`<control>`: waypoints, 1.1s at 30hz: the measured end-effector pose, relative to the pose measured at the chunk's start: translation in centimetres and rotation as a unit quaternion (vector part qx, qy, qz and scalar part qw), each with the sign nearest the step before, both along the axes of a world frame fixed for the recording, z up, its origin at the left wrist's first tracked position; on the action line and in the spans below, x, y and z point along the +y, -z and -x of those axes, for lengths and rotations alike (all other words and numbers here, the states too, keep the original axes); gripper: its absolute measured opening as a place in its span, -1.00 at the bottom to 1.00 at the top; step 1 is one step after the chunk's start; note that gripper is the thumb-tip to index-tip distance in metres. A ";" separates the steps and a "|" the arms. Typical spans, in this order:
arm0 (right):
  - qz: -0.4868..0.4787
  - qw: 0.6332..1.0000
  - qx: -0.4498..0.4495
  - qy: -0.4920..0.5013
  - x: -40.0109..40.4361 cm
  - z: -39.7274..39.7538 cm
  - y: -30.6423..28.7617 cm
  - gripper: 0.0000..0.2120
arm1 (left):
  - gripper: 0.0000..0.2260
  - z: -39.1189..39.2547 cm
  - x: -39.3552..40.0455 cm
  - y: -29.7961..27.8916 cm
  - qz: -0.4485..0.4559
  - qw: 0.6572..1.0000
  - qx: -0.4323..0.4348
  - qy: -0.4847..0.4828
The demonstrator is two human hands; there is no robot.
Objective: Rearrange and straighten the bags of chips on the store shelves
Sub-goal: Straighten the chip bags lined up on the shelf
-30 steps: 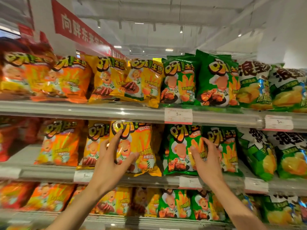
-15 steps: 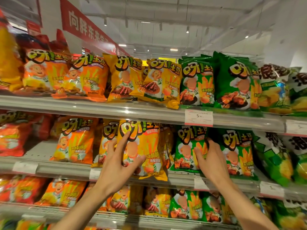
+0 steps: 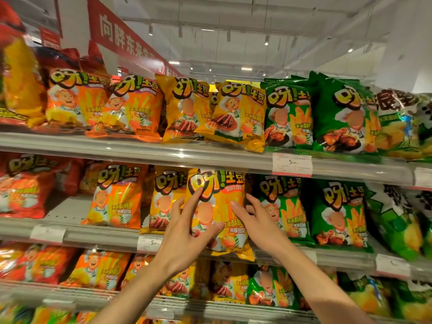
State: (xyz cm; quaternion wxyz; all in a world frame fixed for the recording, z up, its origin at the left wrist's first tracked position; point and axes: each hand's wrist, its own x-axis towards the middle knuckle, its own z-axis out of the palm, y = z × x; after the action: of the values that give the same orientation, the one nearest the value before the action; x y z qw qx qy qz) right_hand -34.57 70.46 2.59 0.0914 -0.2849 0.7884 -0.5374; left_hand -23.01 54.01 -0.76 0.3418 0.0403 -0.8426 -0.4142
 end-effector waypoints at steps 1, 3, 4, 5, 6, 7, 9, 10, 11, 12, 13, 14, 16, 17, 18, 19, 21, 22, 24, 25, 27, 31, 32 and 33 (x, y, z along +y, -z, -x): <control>0.005 1.000 -0.012 0.005 -0.2 0.1 0.2 0.02 | -0.26 0.0 0.0 0.0 0.001 1.000 -0.004 0.004; 0.025 0.999 -0.035 0.004 -0.4 0.8 1.0 0.05 | -0.26 -0.2 0.1 0.2 0.002 1.000 -0.011 0.015; 0.036 0.998 -0.044 0.001 -0.5 0.9 1.2 0.04 | -0.26 -0.3 0.2 0.2 0.003 1.000 -0.013 0.021; 0.048 0.998 -0.049 -0.001 -0.5 0.9 1.4 0.01 | -0.26 -0.3 0.2 0.3 0.002 1.000 -0.015 0.026; 0.056 0.997 -0.049 -0.005 -0.5 0.7 1.4 -0.04 | -0.26 -0.3 0.1 0.3 0.003 0.999 -0.017 0.031; 0.063 0.997 -0.044 -0.007 -0.5 0.6 1.3 -0.12 | -0.28 -0.4 0.1 0.3 0.003 0.999 -0.019 0.037; 0.075 0.996 -0.041 -0.006 -0.3 0.5 1.0 -0.18 | -0.31 -0.7 -0.2 0.2 0.012 0.998 -0.027 0.047; 0.078 0.996 -0.040 -0.003 -0.1 0.7 1.0 -0.14 | -0.33 -0.8 -0.5 0.3 0.019 0.998 -0.029 0.048; 0.081 0.996 -0.039 0.006 0.2 1.0 1.0 -0.09 | -0.34 -1.0 -0.9 0.4 0.024 0.998 -0.029 0.044; 0.078 0.996 -0.037 0.017 0.4 1.0 0.8 -0.08 | -0.36 -1.2 -1.5 0.5 0.023 0.999 -0.031 0.033; 0.076 0.996 -0.031 0.027 0.7 1.4 0.7 -0.09 | -0.39 -1.3 -2.3 0.7 0.013 0.999 -0.032 0.014; 0.075 0.996 -0.025 0.033 1.2 1.5 0.6 -0.12 | -0.43 -1.4 -3.2 1.0 0.001 0.999 -0.031 -0.011; 0.082 0.995 -0.026 0.048 2.1 1.9 0.3 -0.12 | -0.53 -1.3 -4.8 1.4 -0.007 0.998 -0.021 -0.057; 0.080 0.995 -0.019 0.061 2.5 2.2 0.3 -0.07 | -0.55 -1.1 -5.2 1.5 -0.005 0.997 -0.020 -0.068; 0.072 0.995 -0.010 0.074 2.8 2.3 0.2 -0.02 | -0.55 -0.8 -5.5 1.6 -0.001 0.997 -0.029 -0.075; 0.065 0.994 0.000 0.084 3.1 2.4 0.1 0.00 | -0.52 -0.3 -5.6 1.6 -0.002 0.996 -0.041 -0.077; 0.057 0.993 0.024 0.101 3.5 2.2 -0.3 -0.13 | -0.42 0.8 -5.3 1.5 -0.004 0.995 -0.064 -0.078; 0.059 0.991 0.033 0.112 3.8 2.2 -0.3 -0.24 | -0.37 1.4 -5.0 1.4 -0.002 0.994 -0.073 -0.076; 0.064 0.988 0.045 0.137 4.4 2.2 -0.1 -0.36 | -0.28 2.7 -4.2 1.0 0.005 0.993 -0.082 -0.080; 0.065 0.986 0.049 0.147 4.8 2.3 0.0 -0.38 | -0.26 3.4 -3.7 0.8 0.013 0.993 -0.083 -0.086; 0.066 0.983 0.055 0.163 5.5 2.5 0.3 -0.42 | -0.25 4.4 -2.5 0.2 0.035 0.991 -0.093 -0.093; 0.063 0.981 0.048 0.176 6.3 2.5 0.4 -0.40 | -0.54 6.2 -1.3 0.1 0.045 0.991 -0.080 -0.095; 0.059 0.982 0.047 0.175 6.5 2.5 0.4 -0.39 | -0.58 6.5 -1.3 0.2 0.041 0.990 -0.081 -0.106; 0.056 0.982 0.047 0.174 6.6 2.6 0.3 -0.39 | -0.58 6.8 -1.5 0.4 0.035 0.990 -0.080 -0.114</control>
State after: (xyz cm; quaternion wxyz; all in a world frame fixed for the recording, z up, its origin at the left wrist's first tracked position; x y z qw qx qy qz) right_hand -37.13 77.08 2.26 -0.0565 -0.1730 0.7979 -0.5747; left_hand -29.78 52.55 -1.14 0.3192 0.1574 -0.8712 -0.3381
